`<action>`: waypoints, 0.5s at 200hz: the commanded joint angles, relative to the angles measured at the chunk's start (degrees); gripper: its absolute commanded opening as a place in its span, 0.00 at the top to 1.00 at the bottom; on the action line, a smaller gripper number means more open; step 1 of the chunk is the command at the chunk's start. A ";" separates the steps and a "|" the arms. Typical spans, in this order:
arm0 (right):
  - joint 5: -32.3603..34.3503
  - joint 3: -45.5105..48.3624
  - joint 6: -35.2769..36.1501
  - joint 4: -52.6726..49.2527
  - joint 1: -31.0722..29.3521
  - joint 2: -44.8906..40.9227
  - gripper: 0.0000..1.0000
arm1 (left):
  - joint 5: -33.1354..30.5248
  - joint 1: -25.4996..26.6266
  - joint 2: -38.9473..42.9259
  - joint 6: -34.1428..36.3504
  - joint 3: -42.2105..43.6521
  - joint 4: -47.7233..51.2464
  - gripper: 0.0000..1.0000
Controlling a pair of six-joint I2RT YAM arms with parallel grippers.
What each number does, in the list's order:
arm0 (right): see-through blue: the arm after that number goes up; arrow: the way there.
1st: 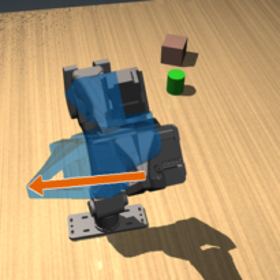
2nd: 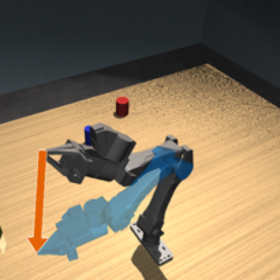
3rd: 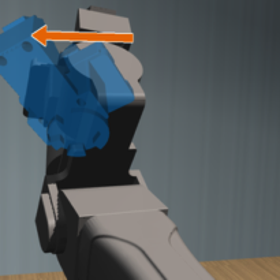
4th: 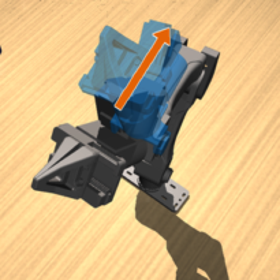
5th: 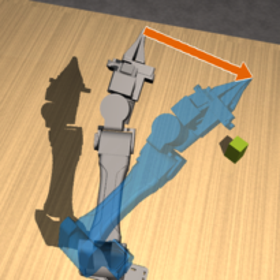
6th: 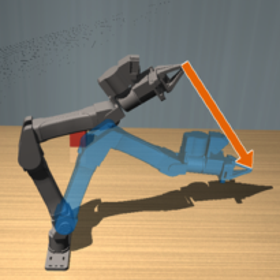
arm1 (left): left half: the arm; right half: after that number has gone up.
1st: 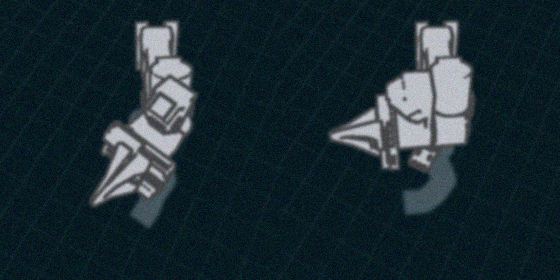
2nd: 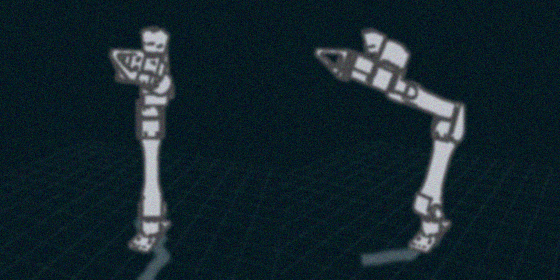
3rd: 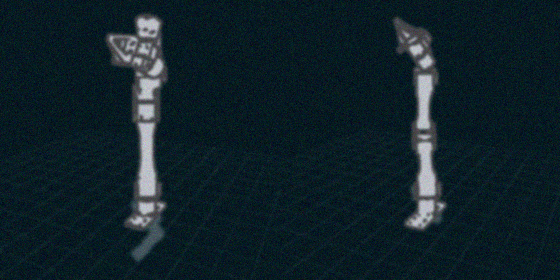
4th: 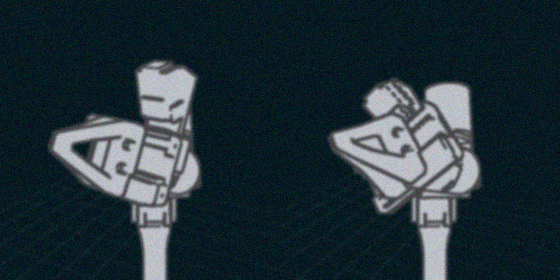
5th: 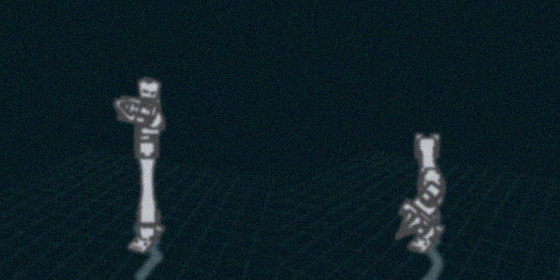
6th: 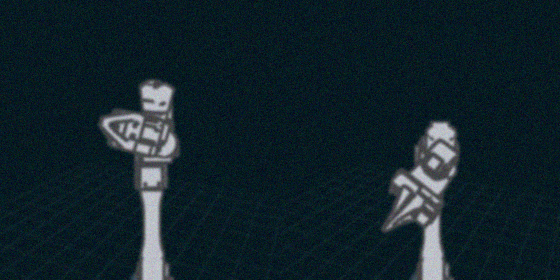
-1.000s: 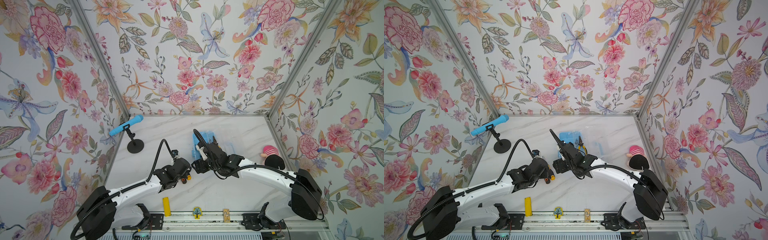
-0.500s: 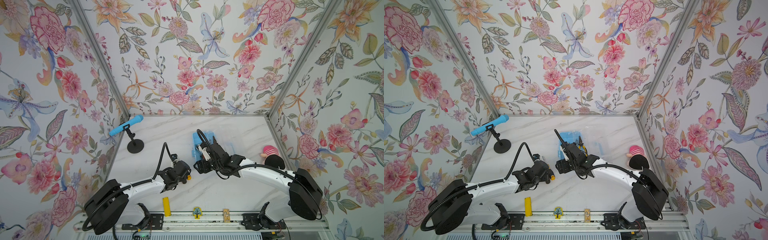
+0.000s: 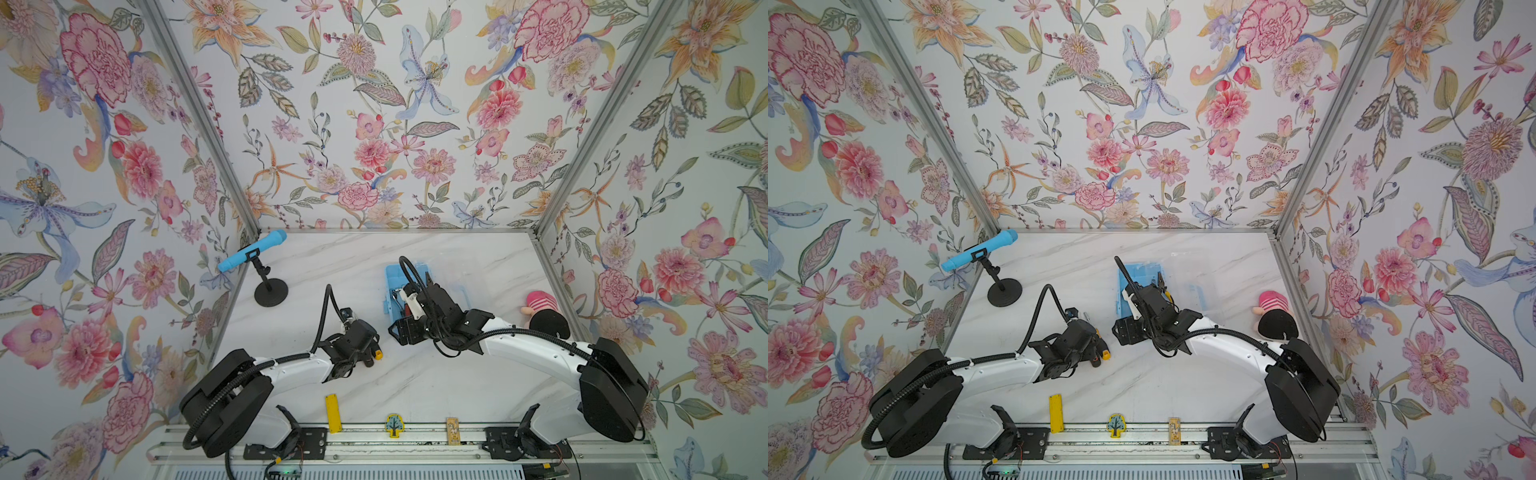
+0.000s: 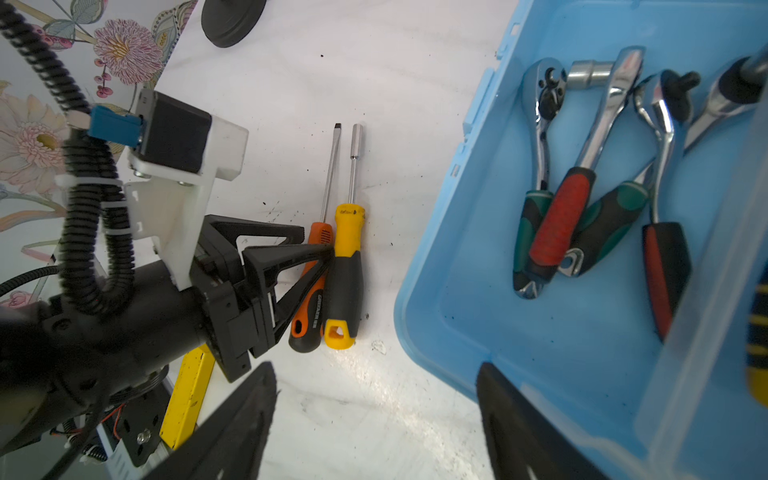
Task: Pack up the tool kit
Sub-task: 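Close the left gripper on the orange screwdriver handle and lift it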
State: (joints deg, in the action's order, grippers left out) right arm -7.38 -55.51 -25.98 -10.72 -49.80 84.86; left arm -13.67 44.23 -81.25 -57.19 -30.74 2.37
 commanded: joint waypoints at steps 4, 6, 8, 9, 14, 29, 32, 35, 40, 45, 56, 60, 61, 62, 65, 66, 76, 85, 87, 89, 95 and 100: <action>-1.31 1.21 -0.77 1.10 0.65 -1.30 0.23 | 0.49 -0.68 -2.88 2.41 -0.52 2.09 0.55; -1.32 1.30 -0.79 1.11 0.66 -1.33 0.23 | 0.49 -0.71 -3.08 2.43 -0.58 2.17 0.55; -1.32 1.35 -0.75 1.11 0.67 -1.35 0.23 | 0.47 -0.76 -3.22 2.50 -0.64 2.26 0.55; -1.41 1.36 -0.79 1.13 0.67 -1.40 0.23 | 0.48 -0.79 -3.26 2.55 -0.68 2.27 0.55; -1.48 1.45 -0.78 1.15 0.83 -1.38 0.23 | 0.49 -0.85 -3.66 2.65 -0.90 2.33 0.55; -1.62 1.61 -0.80 1.15 1.14 -1.63 0.23 | 0.75 -1.07 -4.42 3.12 -1.18 2.29 0.58; -1.67 1.67 -0.75 1.19 1.13 -1.73 0.23 | 0.83 -1.08 -4.58 3.21 -1.23 2.29 0.59; -1.72 1.67 -0.82 1.16 1.26 -1.78 0.23 | 0.88 -1.15 -4.68 3.29 -1.27 2.29 0.59; -1.75 1.72 -0.77 1.15 1.29 -1.79 0.23 | 0.88 -1.20 -4.85 3.44 -1.41 2.35 0.60; -1.81 1.81 -0.79 1.16 1.37 -1.87 0.23 | 1.05 -1.32 -5.08 3.61 -1.54 2.47 0.61; -2.10 1.80 -0.67 1.22 1.68 -1.85 0.23 | 1.02 -1.72 -5.43 4.08 -1.93 3.01 0.63; -2.24 1.88 -0.76 1.26 1.83 -1.81 0.23 | 1.02 -1.84 -5.57 4.33 -2.08 3.27 0.64; -2.27 1.84 -0.71 1.29 1.82 -1.80 0.23 | 1.02 -1.85 -5.53 4.35 -2.10 3.31 0.64; -2.32 1.87 -0.68 1.30 1.82 -1.80 0.23 | 1.02 -1.90 -5.56 4.44 -2.12 3.32 0.64; -2.35 1.91 -0.81 1.40 1.93 -1.80 0.23 | 1.05 -2.01 -5.66 4.65 -2.15 3.41 0.65; -2.41 1.90 -0.82 1.40 1.92 -1.80 0.23 | 1.08 -2.07 -5.66 4.68 -2.23 3.42 0.65; -2.88 1.92 -0.80 1.63 2.14 -1.72 0.23 | 1.01 -2.42 -5.75 5.29 -2.39 3.75 0.69; -3.12 1.98 -0.82 1.79 2.33 -1.68 0.23 | 1.21 -2.98 -5.74 5.79 -2.52 3.93 0.71; -3.18 1.94 -0.76 1.85 2.34 -1.57 0.23 | 1.31 -3.11 -5.76 5.91 -2.56 3.89 0.72; -3.22 1.86 -0.77 1.85 2.34 -1.55 0.23 | 1.35 -3.14 -5.76 6.05 -2.57 3.83 0.73; -3.38 1.85 -0.76 1.97 2.45 -1.46 0.23 | 1.50 -3.45 -5.71 6.57 -2.61 3.83 0.75; -3.51 1.84 -0.83 2.06 2.59 -1.47 0.23 | 1.54 -3.65 -5.75 6.92 -2.70 4.02 0.77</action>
State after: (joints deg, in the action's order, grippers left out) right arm -9.69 -54.50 -26.39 -10.13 -47.75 84.53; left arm -12.60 42.28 -85.32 -53.12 -33.30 1.52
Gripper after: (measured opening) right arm 0.767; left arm 0.276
